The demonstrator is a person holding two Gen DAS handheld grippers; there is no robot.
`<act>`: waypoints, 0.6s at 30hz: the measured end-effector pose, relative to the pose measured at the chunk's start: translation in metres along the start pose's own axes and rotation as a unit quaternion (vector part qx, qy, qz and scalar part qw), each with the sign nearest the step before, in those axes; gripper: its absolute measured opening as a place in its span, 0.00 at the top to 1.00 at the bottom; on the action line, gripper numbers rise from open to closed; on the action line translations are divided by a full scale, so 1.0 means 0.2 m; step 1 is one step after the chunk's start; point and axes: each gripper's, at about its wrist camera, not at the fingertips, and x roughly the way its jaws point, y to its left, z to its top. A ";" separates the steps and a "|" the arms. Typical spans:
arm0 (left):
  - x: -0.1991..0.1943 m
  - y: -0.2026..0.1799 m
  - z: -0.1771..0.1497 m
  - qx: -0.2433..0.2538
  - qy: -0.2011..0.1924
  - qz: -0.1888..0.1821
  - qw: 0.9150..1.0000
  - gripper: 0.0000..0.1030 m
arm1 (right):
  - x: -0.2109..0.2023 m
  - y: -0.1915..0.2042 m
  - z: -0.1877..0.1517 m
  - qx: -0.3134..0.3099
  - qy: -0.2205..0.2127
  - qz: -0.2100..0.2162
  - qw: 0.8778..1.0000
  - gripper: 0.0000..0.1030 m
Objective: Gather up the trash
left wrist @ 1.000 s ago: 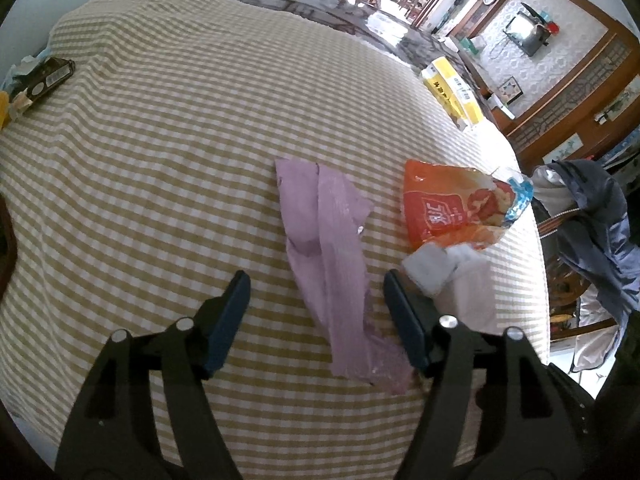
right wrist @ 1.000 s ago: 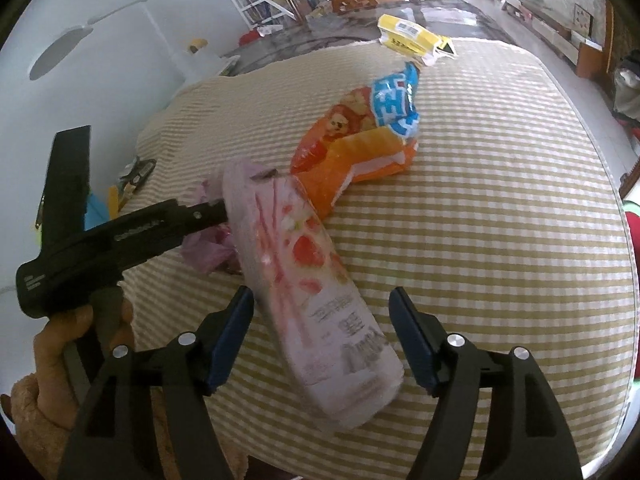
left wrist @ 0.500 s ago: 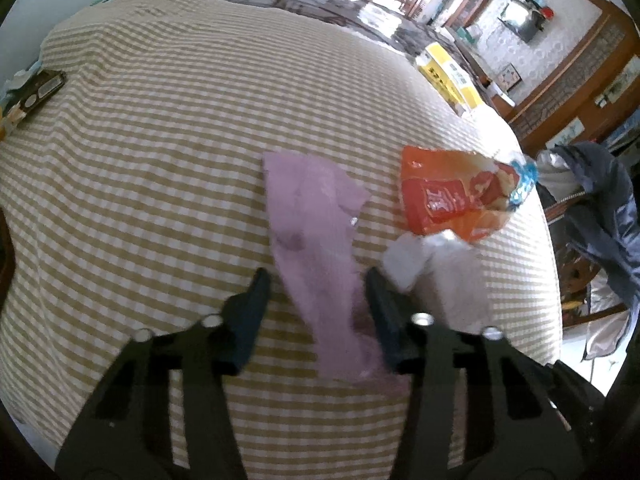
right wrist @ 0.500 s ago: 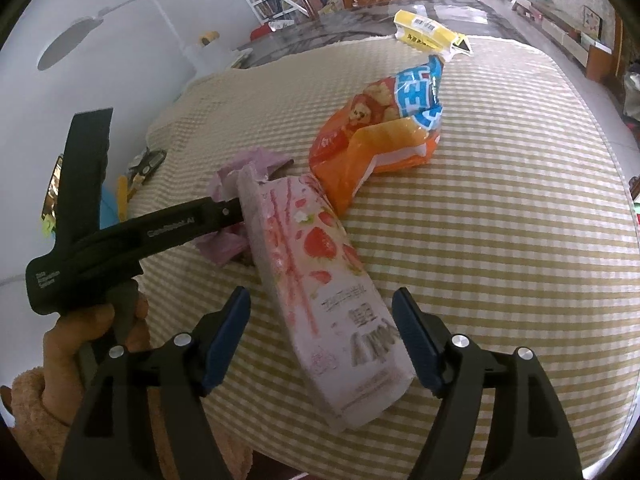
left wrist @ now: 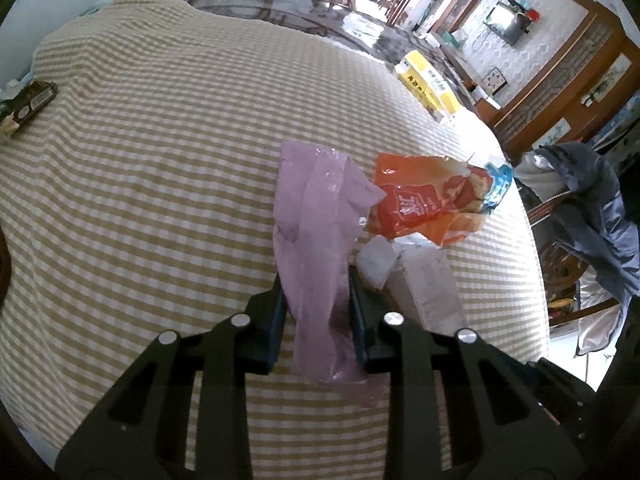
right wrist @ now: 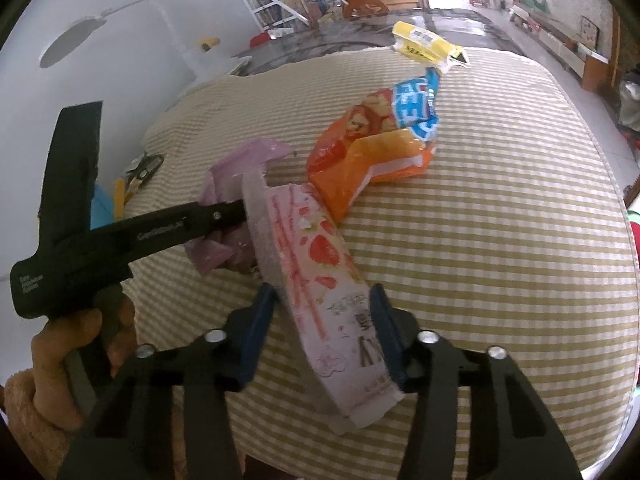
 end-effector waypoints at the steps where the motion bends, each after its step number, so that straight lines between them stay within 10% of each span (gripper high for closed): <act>1: 0.00 0.00 0.00 -0.001 -0.001 -0.001 1.000 0.74 | 0.00 0.01 0.00 -0.007 -0.002 -0.004 1.000 0.60; 18: -0.02 -0.01 0.00 -0.001 -0.003 0.000 1.000 0.74 | 0.08 0.03 -0.02 -0.017 0.025 -0.017 0.999 0.35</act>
